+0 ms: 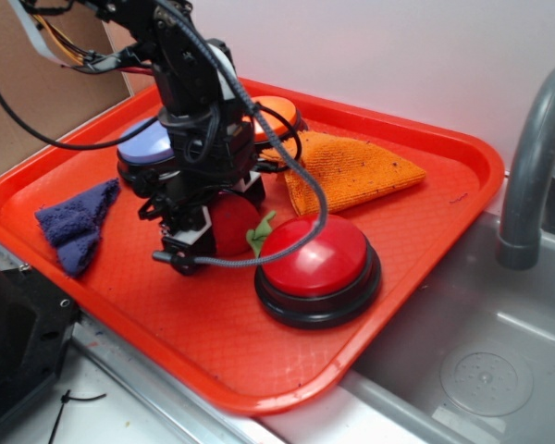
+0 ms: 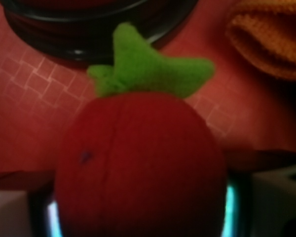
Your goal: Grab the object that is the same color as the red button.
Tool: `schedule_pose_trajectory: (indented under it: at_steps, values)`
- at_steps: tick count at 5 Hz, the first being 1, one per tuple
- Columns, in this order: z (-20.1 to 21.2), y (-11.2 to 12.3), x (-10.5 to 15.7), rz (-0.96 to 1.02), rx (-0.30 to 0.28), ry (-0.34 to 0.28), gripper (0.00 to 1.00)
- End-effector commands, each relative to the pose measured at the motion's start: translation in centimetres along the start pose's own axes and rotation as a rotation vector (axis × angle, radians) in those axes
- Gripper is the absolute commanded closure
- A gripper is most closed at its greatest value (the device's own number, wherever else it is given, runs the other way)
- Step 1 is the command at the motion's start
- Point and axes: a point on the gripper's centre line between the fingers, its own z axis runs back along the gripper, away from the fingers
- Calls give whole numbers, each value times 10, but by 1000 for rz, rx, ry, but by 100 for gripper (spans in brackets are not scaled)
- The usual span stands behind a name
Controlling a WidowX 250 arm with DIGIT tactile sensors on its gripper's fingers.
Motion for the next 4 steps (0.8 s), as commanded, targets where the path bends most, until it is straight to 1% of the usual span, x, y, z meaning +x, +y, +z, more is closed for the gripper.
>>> schedule_pose_trajectory:
  at_steps: [1, 2, 3, 4]
  values:
    - [37, 0, -12, 298, -22, -31, 100]
    - [63, 4, -19, 555, -96, -20, 100]
    - [97, 0, -29, 812, 39, 77, 100]
    - [121, -3, -40, 1061, 65, 60, 100]
